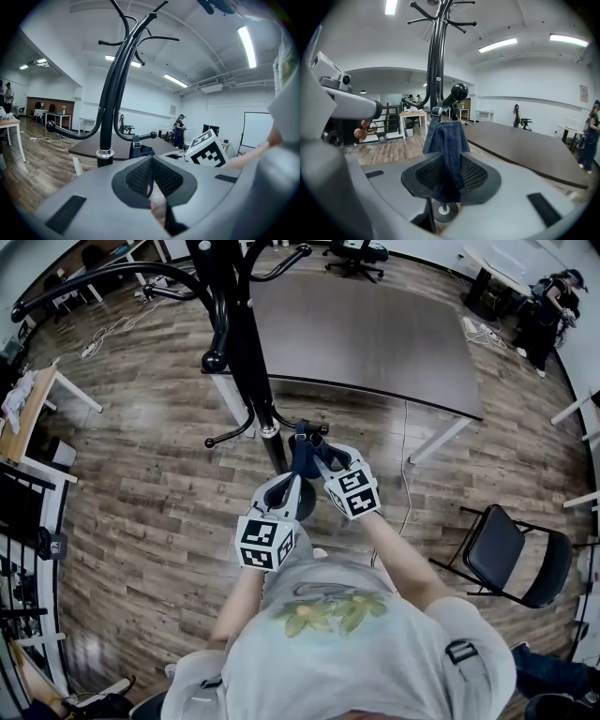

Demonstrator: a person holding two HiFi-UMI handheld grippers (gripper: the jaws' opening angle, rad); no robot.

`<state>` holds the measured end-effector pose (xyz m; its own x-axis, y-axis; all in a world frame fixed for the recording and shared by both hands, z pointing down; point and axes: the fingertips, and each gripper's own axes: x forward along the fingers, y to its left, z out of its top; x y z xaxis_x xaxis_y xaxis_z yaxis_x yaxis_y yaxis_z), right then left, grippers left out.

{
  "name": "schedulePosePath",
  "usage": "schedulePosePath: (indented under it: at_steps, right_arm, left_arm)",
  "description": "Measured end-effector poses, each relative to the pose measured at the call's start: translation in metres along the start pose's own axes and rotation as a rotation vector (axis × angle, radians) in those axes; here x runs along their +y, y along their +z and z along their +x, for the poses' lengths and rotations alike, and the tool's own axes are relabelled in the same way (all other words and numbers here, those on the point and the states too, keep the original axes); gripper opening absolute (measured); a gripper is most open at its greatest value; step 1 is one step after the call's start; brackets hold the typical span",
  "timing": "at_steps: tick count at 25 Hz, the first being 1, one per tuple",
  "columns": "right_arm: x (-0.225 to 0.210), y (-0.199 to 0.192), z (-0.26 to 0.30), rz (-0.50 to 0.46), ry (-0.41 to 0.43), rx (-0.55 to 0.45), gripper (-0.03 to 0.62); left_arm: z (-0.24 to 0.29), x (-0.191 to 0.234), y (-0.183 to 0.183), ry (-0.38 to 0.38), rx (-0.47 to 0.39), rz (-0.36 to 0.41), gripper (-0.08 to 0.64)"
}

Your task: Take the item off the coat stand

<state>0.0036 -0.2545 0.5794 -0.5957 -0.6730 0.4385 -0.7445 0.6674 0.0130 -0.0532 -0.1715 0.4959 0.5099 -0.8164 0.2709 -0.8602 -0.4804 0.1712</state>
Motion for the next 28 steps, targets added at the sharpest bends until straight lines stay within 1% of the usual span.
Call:
schedulePosePath:
  at_steps: [1,3,7,16,20,28]
  right_arm:
    - [0.001,0.000,-0.001,-0.008,0.000,-0.005,0.096]
    - [0.003,0.001,-0.002,-0.016,0.001,-0.013,0.061]
    - [0.006,0.003,-0.006,-0.003,0.023,-0.029,0.037]
    - [0.004,0.018,-0.017,0.044,0.047,-0.075,0.028]
    - [0.004,0.026,-0.022,0.048,0.042,-0.105,0.028]
    - [-0.001,0.034,-0.025,0.054,0.039,-0.113,0.028]
  left_arm:
    - [0.000,0.000,-0.001,0.001,0.002,-0.001,0.015]
    - [-0.001,0.000,-0.003,0.002,0.006,-0.005,0.015]
    - [-0.002,0.001,-0.005,0.006,0.009,-0.009,0.015]
    - [-0.003,0.003,-0.004,0.008,0.006,-0.019,0.015]
    - [-0.004,0.003,-0.006,0.008,0.007,-0.020,0.015]
    - [-0.004,0.001,-0.008,0.005,0.012,-0.014,0.015]
